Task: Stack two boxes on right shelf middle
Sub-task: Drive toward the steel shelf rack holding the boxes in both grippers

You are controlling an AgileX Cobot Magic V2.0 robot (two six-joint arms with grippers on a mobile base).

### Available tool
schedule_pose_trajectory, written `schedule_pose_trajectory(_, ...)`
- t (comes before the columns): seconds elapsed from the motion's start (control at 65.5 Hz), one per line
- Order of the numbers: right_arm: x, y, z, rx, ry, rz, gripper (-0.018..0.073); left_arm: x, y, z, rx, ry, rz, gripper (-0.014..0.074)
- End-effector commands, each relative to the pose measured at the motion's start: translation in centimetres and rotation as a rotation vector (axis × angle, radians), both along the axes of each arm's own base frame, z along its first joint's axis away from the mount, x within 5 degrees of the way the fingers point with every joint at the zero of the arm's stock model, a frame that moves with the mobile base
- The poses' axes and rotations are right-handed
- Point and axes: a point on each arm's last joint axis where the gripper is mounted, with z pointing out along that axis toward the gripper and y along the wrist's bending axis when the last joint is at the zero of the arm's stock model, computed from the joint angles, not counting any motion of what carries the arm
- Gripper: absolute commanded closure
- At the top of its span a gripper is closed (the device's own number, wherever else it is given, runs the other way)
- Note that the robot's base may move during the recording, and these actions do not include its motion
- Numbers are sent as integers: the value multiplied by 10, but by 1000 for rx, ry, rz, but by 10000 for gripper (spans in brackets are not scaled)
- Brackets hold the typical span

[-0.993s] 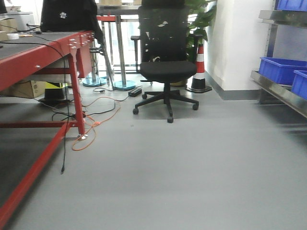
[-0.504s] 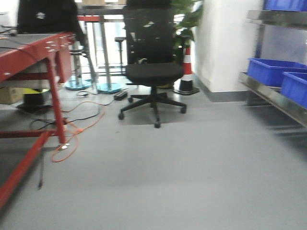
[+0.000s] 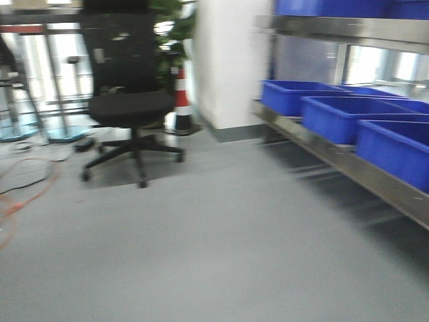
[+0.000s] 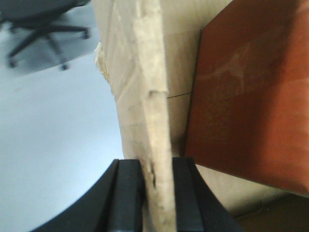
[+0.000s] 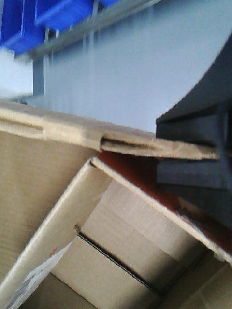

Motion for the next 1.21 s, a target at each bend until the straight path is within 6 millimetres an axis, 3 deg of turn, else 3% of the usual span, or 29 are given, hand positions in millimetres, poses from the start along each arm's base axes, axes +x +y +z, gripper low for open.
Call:
schedule_pose_trajectory(0.0, -3, -4, 11, 6, -82, -19, 711, -6, -1, 11, -31, -69, -26, 708)
schedule_pose_trajectory(1.191, -3, -4, 11, 6, -82, -19, 711, -6, -1, 11, -31, -69, -26, 708)
